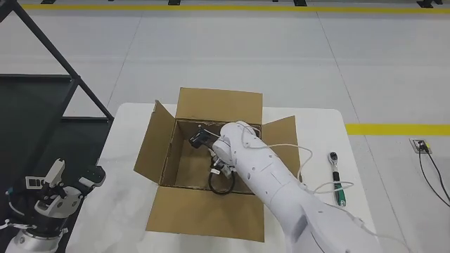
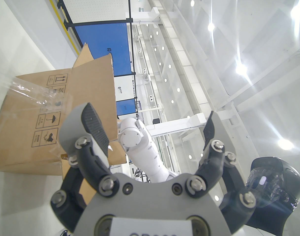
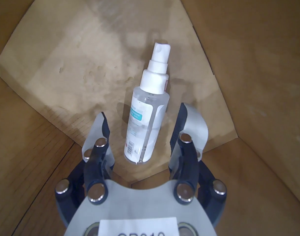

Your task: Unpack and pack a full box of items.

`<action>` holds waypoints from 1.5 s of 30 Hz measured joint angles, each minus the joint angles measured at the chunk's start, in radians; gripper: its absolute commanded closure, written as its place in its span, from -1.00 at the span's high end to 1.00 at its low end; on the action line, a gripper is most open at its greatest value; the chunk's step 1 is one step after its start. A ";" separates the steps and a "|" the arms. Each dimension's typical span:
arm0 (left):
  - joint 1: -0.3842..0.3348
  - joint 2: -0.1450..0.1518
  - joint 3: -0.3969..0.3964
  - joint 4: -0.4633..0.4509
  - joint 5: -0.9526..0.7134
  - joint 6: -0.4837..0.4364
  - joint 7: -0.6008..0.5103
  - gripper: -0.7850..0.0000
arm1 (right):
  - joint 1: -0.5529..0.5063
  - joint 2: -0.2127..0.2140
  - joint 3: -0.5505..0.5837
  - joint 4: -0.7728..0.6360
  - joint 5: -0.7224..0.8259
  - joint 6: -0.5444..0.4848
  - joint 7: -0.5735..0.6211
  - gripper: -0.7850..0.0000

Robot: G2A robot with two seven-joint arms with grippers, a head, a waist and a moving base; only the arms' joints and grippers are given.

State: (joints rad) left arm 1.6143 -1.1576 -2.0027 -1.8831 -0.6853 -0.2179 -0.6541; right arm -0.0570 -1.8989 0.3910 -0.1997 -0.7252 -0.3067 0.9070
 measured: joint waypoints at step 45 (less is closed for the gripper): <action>0.000 0.000 0.000 0.000 0.000 0.000 0.000 1.00 | -0.726 0.433 0.511 -1.361 -0.475 0.196 -0.226 1.00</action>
State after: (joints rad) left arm 1.6143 -1.1576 -2.0027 -1.8831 -0.6853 -0.2179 -0.6541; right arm -0.7830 -1.4664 0.9018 -1.5612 -1.2006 -0.1111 0.6811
